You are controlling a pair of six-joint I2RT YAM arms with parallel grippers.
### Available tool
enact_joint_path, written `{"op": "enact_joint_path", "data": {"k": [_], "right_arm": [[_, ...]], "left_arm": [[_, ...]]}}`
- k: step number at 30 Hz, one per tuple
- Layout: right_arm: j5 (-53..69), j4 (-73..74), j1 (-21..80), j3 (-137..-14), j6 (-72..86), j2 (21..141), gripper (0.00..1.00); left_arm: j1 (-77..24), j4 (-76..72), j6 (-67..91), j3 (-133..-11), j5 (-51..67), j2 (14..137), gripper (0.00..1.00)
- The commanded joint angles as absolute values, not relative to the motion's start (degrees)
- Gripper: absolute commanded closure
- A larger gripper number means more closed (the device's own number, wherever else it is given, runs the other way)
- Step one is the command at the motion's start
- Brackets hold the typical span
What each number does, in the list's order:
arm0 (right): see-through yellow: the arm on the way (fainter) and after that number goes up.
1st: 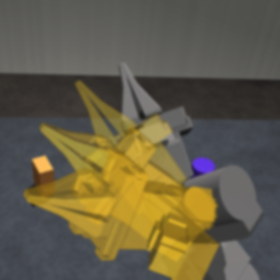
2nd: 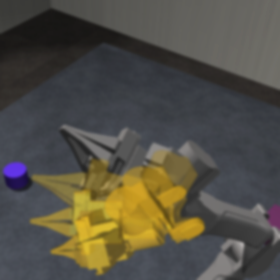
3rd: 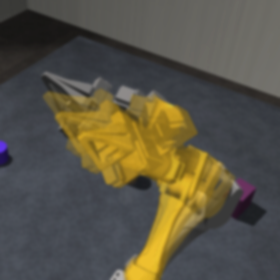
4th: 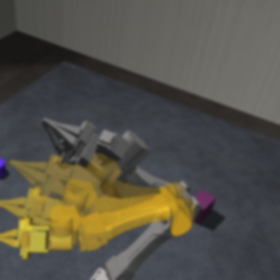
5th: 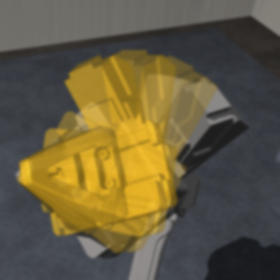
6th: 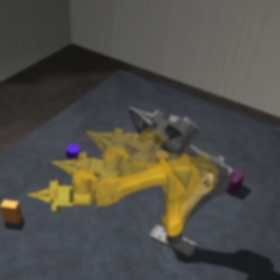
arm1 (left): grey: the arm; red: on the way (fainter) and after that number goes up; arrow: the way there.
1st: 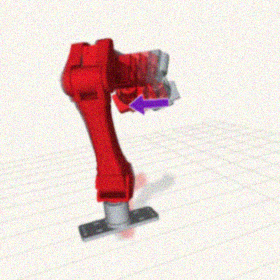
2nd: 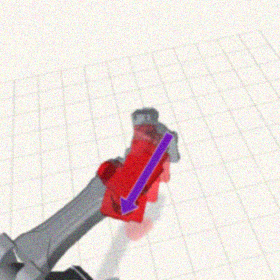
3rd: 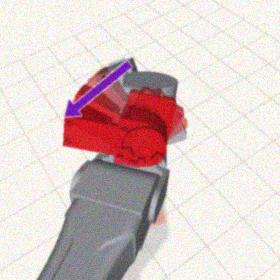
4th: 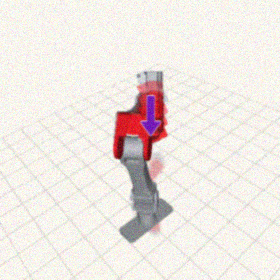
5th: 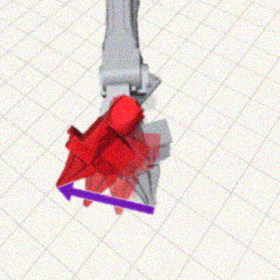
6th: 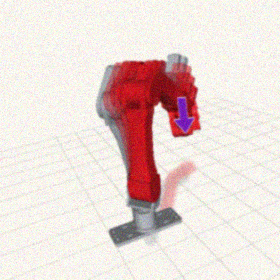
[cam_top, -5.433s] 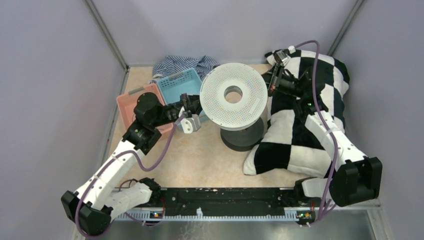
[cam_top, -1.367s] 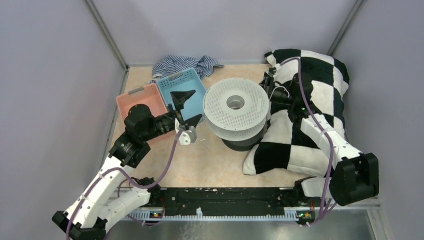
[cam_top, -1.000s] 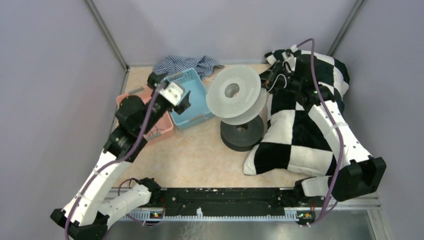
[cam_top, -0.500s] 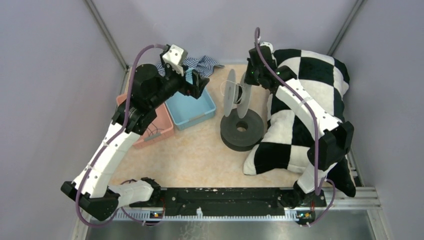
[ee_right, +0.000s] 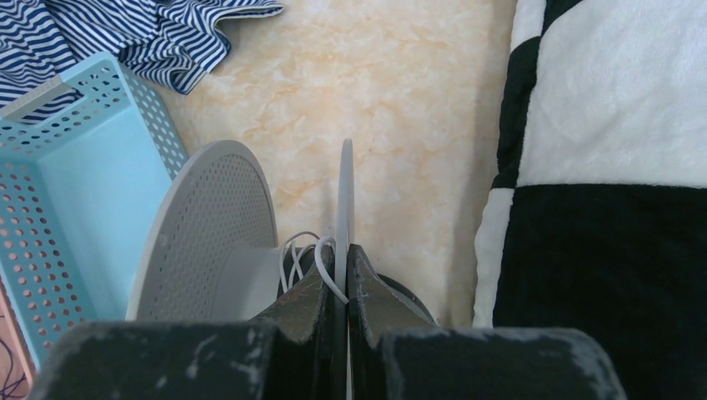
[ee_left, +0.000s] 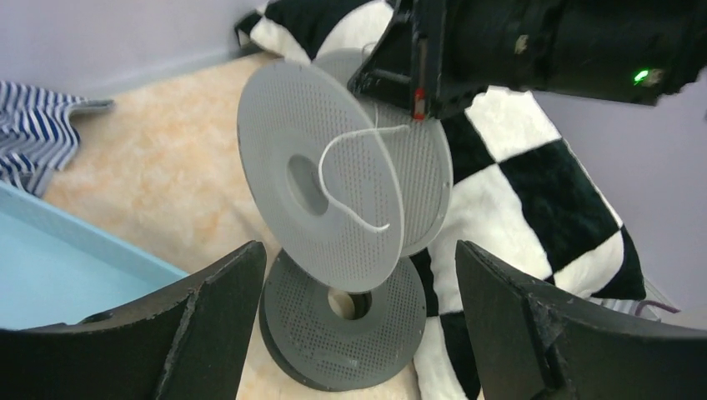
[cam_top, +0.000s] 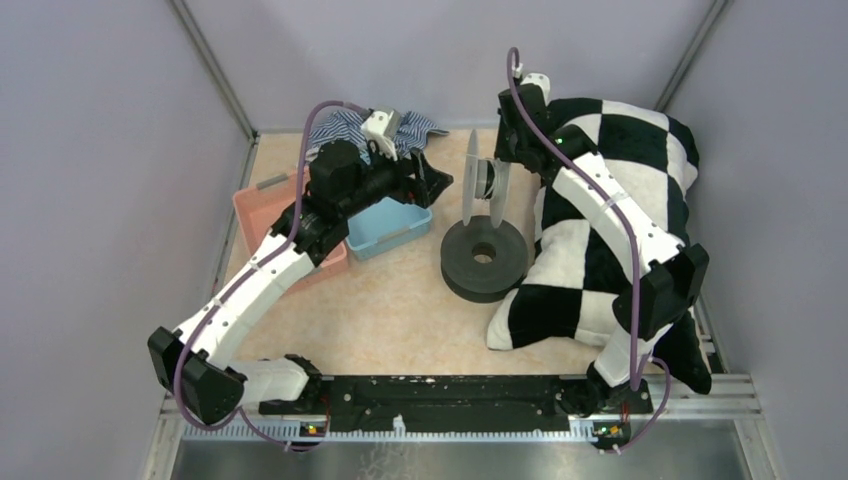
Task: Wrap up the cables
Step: Place the cable reel at the corner of the board.
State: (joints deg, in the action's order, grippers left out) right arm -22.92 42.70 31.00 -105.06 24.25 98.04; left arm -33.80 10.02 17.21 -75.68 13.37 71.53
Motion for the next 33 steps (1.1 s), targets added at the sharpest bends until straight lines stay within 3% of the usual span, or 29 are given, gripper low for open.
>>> {"op": "enact_joint_path", "data": {"k": [1,8,11,16,25,33], "right_arm": [[-24.3,39.6,31.5,-109.3,23.7,95.6,1.0],[-23.6,39.7,31.5,-110.3,23.8,95.8,1.0],[-23.5,39.7,31.6,-110.1,23.9,95.7,1.0],[-23.1,39.6,31.6,-109.9,24.0,95.6,1.0],[-23.5,39.3,31.3,-108.9,23.8,95.0,1.0],[-20.3,38.8,27.7,-108.9,26.7,95.1,1.0]], "left_arm": [[-33.9,0.9,25.4,-71.0,11.4,70.3,0.12],[-34.0,-0.2,32.6,-70.7,12.3,74.5,0.12],[-34.0,-5.9,35.1,-68.7,11.7,75.3,0.16],[-34.0,-7.3,37.4,-71.0,13.2,79.6,0.37],[-34.0,-9.3,38.6,-70.7,16.3,80.9,1.0],[-40.2,-8.5,40.8,-64.3,17.2,77.1,1.0]]}}
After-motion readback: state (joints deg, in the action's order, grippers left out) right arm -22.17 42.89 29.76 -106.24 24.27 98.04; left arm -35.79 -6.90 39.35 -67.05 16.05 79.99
